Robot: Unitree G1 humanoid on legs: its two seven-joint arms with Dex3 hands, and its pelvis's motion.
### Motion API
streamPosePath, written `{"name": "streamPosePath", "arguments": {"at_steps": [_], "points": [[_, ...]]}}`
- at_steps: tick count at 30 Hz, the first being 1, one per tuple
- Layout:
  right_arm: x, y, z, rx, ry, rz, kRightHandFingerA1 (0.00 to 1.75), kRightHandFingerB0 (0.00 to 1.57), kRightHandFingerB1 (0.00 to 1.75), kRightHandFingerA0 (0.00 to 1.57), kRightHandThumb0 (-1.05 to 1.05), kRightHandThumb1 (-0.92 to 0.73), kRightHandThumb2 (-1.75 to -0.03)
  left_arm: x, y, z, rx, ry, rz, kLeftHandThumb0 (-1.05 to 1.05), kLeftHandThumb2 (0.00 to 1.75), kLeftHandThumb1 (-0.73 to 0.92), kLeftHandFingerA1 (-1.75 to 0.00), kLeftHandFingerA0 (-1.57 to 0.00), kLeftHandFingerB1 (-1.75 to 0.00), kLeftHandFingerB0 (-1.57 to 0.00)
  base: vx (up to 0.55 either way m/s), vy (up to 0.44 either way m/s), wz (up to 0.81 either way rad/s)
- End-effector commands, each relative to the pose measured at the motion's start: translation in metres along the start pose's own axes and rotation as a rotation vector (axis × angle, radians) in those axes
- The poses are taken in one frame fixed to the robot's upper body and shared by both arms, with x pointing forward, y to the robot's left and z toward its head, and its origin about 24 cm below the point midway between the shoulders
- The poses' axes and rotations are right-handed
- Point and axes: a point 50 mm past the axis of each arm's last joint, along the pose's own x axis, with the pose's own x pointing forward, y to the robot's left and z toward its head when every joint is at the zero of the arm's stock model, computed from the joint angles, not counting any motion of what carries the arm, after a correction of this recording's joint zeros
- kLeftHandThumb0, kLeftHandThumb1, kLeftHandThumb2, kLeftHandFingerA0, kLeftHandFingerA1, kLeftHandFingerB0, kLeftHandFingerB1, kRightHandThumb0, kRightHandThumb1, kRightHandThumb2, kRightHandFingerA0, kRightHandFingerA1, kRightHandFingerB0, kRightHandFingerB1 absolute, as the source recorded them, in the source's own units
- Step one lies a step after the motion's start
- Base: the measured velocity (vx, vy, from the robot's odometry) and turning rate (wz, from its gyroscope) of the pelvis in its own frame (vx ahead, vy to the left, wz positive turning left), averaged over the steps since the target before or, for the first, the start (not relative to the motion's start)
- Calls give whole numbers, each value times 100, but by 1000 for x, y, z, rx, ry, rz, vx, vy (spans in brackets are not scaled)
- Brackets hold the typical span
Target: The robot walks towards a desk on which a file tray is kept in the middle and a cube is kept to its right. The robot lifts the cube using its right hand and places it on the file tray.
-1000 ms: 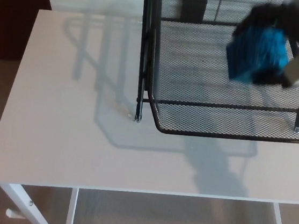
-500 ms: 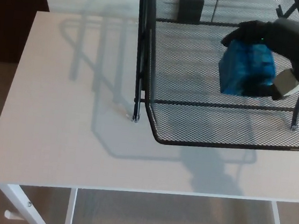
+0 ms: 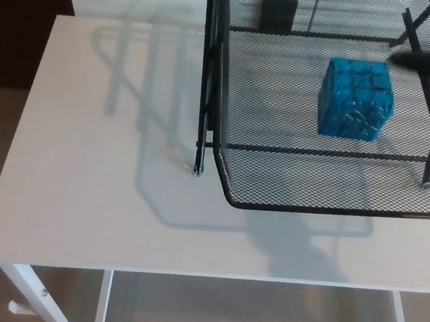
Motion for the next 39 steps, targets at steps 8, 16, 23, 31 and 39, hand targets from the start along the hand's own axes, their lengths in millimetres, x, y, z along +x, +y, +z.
{"name": "streamPosePath", "arguments": {"at_steps": [8, 16, 23, 31, 39], "points": [[-174, -105, -72, 341, 227, -594, 44, 6, 34, 0, -54, -58, -59, -1, 7, -3, 24, 11, 18, -63, 66, 87, -42, -41, -35, -30, 0, 0, 0], [-301, -81, -156, 262, 501, -1362, 80, 23, 58, 37, -53, -50, -94, 1, 12, 7, 25, -7, 22, -64, 68, 82, -43, -39, -35, -27, 0, 0, 0], [-323, 24, -208, 37, 933, -1464, 124, 6, 96, 0, -44, -90, -57, -1, 12, 10, 43, -22, 16, -65, 68, 82, -43, -38, -36, -26, 0, 0, 0], [-370, 106, -221, 191, 1480, -1361, 79, 11, 68, 0, -53, -92, -71, 0, 10, 8, 37, -20, 15, -62, 66, 87, -42, -40, -35, -29, 0, 0, 0], [-402, 133, -235, -918, 1614, 1201, 60, 72, 52, 74, -66, -49, -55, -1, 13, 9, 39, -8, 15, -62, 67, 82, -41, -37, -34, -25, 0, 0, 0]]}}
